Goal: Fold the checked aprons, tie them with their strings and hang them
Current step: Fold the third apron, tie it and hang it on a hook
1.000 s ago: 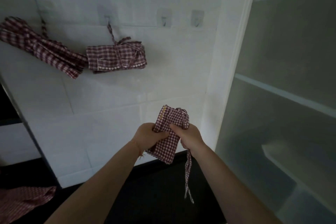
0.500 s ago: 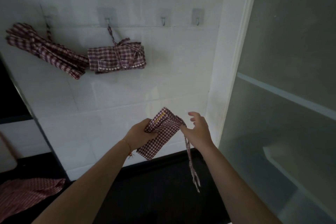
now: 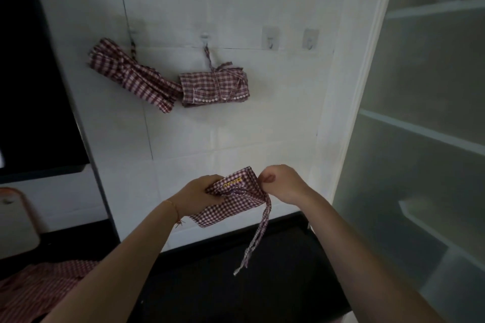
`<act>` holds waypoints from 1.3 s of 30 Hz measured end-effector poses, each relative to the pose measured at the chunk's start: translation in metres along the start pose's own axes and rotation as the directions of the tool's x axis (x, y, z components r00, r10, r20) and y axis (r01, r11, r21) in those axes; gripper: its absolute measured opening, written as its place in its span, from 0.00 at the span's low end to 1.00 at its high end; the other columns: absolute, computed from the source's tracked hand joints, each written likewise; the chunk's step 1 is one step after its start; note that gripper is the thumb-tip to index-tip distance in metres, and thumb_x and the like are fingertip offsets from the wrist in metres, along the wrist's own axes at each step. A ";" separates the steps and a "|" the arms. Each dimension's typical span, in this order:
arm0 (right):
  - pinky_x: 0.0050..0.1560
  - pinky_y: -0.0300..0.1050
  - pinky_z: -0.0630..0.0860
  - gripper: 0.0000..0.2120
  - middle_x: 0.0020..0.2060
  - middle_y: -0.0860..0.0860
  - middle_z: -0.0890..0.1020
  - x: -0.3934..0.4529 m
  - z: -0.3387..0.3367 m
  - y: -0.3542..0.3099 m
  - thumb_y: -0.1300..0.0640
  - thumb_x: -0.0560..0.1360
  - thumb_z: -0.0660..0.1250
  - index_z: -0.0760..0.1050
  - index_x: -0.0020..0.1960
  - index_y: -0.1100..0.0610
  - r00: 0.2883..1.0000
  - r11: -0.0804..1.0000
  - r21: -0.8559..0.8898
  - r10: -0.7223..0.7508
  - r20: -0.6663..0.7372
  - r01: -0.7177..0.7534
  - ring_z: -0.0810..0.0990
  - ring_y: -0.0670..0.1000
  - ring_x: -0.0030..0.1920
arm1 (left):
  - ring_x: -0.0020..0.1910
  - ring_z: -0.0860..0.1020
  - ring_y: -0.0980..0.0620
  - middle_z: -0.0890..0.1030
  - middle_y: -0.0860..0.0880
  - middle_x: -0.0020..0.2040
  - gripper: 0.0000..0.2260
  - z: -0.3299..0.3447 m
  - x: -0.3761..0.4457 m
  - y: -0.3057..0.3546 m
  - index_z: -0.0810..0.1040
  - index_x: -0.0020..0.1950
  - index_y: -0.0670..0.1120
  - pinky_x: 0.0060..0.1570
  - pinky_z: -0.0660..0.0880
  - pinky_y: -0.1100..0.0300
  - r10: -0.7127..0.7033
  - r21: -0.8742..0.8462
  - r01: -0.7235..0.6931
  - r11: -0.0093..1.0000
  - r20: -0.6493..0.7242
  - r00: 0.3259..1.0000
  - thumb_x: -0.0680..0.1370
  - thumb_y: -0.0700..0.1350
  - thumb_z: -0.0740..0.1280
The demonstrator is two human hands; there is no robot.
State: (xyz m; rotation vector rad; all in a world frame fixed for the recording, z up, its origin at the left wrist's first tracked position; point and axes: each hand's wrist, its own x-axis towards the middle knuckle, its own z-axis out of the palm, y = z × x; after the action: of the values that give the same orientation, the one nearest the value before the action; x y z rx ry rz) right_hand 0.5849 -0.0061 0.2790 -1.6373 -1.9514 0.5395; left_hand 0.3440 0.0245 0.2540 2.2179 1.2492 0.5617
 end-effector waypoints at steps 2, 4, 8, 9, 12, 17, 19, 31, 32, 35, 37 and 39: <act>0.44 0.38 0.75 0.09 0.43 0.46 0.80 -0.008 0.002 -0.008 0.62 0.74 0.67 0.81 0.53 0.55 0.997 0.999 -0.047 0.016 0.069 -0.013 0.79 0.48 0.46 | 0.57 0.75 0.53 0.79 0.53 0.58 0.14 -0.001 -0.007 -0.006 0.74 0.63 0.53 0.59 0.68 0.61 0.006 -0.040 -0.005 0.999 0.016 1.000 0.79 0.44 0.68; 0.46 0.43 0.76 0.12 0.45 0.49 0.81 -0.016 0.006 -0.013 0.64 0.73 0.67 0.77 0.54 0.55 0.991 0.997 -0.071 0.028 0.129 -0.019 0.79 0.49 0.46 | 0.58 0.76 0.54 0.79 0.53 0.59 0.14 0.000 -0.013 -0.011 0.74 0.63 0.55 0.60 0.69 0.60 -0.002 -0.099 0.005 0.995 0.025 1.000 0.79 0.44 0.68; 0.38 0.32 0.74 0.12 0.45 0.49 0.82 -0.021 0.008 -0.017 0.66 0.74 0.65 0.80 0.53 0.56 0.997 0.998 -0.057 0.030 0.068 -0.027 0.80 0.44 0.41 | 0.58 0.77 0.54 0.80 0.54 0.58 0.14 0.000 -0.020 -0.018 0.74 0.62 0.56 0.58 0.71 0.61 0.008 -0.186 0.001 0.982 0.047 0.999 0.79 0.43 0.68; 0.40 0.33 0.75 0.11 0.45 0.49 0.83 -0.021 0.004 -0.017 0.66 0.75 0.64 0.81 0.52 0.57 0.998 0.998 -0.064 0.033 0.055 -0.029 0.81 0.45 0.41 | 0.58 0.77 0.53 0.80 0.54 0.58 0.14 0.000 -0.019 -0.019 0.74 0.62 0.56 0.58 0.71 0.60 0.019 -0.176 -0.011 0.984 0.044 0.999 0.79 0.44 0.68; 0.47 0.43 0.81 0.09 0.41 0.52 0.85 -0.022 -0.004 -0.013 0.63 0.79 0.62 0.81 0.49 0.60 0.995 0.997 -0.041 0.072 0.066 -0.069 0.84 0.51 0.41 | 0.59 0.76 0.52 0.79 0.54 0.58 0.13 -0.003 -0.016 -0.023 0.73 0.62 0.56 0.57 0.69 0.62 0.065 -0.091 -0.061 0.994 0.050 0.997 0.79 0.44 0.68; 0.25 0.40 0.67 0.07 0.33 0.53 0.70 -0.021 -0.010 -0.006 0.60 0.80 0.61 0.76 0.48 0.61 0.877 0.916 -0.014 0.389 0.282 -0.402 0.66 0.48 0.26 | 0.54 0.76 0.54 0.79 0.52 0.54 0.22 -0.001 -0.012 -0.019 0.77 0.64 0.50 0.57 0.71 0.60 0.304 0.144 -0.300 0.943 -0.004 0.953 0.73 0.57 0.64; 0.24 0.38 0.59 0.09 0.28 0.50 0.66 -0.020 -0.015 0.000 0.55 0.79 0.63 0.73 0.43 0.59 0.785 0.866 -0.089 0.485 0.385 -0.491 0.61 0.47 0.23 | 0.48 0.78 0.52 0.81 0.50 0.50 0.16 0.006 -0.008 -0.021 0.81 0.60 0.51 0.50 0.77 0.51 0.476 0.341 -0.428 0.837 -0.069 0.877 0.72 0.49 0.70; 0.23 0.37 0.60 0.12 0.27 0.50 0.71 -0.007 0.027 -0.069 0.60 0.79 0.63 0.80 0.56 0.67 0.925 0.916 0.240 0.248 0.288 -0.321 0.64 0.46 0.23 | 0.44 0.79 0.50 0.79 0.50 0.46 0.15 0.047 -0.023 0.011 0.78 0.52 0.47 0.38 0.72 0.58 0.127 0.585 -0.001 0.811 -0.174 0.976 0.80 0.57 0.60; 0.23 0.37 0.60 0.12 0.27 0.50 0.71 -0.010 0.031 -0.072 0.60 0.79 0.63 0.79 0.56 0.66 0.930 0.923 0.246 0.218 0.297 -0.295 0.64 0.46 0.22 | 0.44 0.79 0.51 0.79 0.50 0.46 0.16 0.044 -0.023 0.010 0.77 0.50 0.48 0.41 0.75 0.58 -0.029 0.429 0.098 0.898 -0.166 0.986 0.81 0.58 0.58; 0.25 0.38 0.60 0.11 0.27 0.49 0.71 -0.016 0.043 -0.070 0.59 0.81 0.59 0.80 0.51 0.62 0.933 0.945 0.234 0.143 0.329 -0.228 0.64 0.46 0.22 | 0.43 0.79 0.51 0.80 0.50 0.43 0.15 0.030 -0.019 0.000 0.76 0.45 0.47 0.42 0.75 0.59 -0.253 -0.039 0.250 0.967 -0.172 0.952 0.81 0.57 0.60; 0.25 0.39 0.59 0.12 0.27 0.49 0.70 -0.019 0.047 -0.061 0.58 0.82 0.59 0.79 0.49 0.62 0.936 0.933 0.281 0.127 0.327 -0.225 0.63 0.46 0.23 | 0.47 0.79 0.50 0.81 0.49 0.47 0.12 0.021 -0.018 -0.009 0.78 0.49 0.45 0.47 0.75 0.58 -0.350 -0.310 0.295 0.904 -0.142 0.926 0.80 0.53 0.63; 0.25 0.38 0.58 0.12 0.27 0.49 0.69 -0.021 0.048 -0.050 0.57 0.82 0.59 0.79 0.50 0.63 0.946 0.909 0.349 0.121 0.302 -0.227 0.62 0.45 0.24 | 0.50 0.80 0.48 0.82 0.48 0.50 0.12 0.012 -0.020 -0.016 0.79 0.55 0.44 0.50 0.75 0.57 -0.424 -0.550 0.317 0.773 -0.076 0.902 0.79 0.52 0.67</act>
State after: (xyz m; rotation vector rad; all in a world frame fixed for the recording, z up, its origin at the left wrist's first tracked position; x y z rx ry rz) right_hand 0.5185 -0.0340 0.2690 -1.5534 -1.7433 1.1949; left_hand 0.3311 0.0116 0.2331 1.4335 1.3849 0.8562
